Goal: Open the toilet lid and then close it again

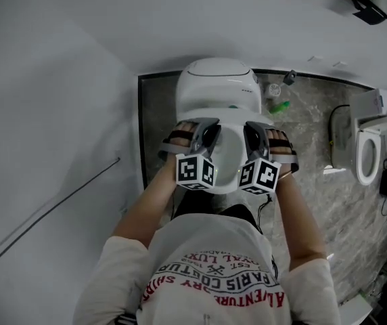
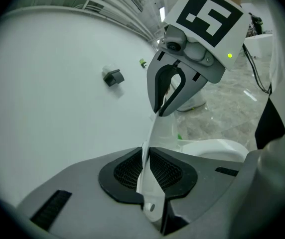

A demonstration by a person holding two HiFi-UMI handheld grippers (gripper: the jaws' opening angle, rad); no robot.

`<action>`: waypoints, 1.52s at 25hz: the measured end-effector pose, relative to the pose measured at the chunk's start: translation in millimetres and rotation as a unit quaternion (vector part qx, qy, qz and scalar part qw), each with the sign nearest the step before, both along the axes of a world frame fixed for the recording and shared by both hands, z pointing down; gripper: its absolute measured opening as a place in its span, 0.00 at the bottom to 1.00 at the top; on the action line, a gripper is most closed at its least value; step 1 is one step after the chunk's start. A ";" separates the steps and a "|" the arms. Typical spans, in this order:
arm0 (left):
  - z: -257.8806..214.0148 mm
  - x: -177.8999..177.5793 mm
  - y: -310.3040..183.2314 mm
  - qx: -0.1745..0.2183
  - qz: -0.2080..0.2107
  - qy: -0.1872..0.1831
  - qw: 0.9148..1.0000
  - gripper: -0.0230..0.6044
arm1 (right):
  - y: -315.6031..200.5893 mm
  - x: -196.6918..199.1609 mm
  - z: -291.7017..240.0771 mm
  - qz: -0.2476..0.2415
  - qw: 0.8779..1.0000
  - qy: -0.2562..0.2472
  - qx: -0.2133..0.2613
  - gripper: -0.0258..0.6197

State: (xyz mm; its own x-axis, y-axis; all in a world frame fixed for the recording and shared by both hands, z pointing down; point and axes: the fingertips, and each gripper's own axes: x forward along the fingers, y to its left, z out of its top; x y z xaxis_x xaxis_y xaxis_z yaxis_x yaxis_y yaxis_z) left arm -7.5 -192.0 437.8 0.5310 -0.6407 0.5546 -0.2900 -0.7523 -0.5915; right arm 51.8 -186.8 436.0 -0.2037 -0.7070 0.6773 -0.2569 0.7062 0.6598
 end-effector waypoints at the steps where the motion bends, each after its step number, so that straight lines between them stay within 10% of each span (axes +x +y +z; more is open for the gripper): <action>1: -1.0 -0.8 -4.7 -0.001 0.006 0.000 1.000 0.12 | -5.0 -0.8 -1.0 0.003 1.000 0.000 -0.001 0.09; 38: 3.4 4.0 -190.7 -0.027 -0.057 0.033 0.997 0.16 | -189.4 5.8 2.2 -0.057 0.997 -0.045 -0.028 0.09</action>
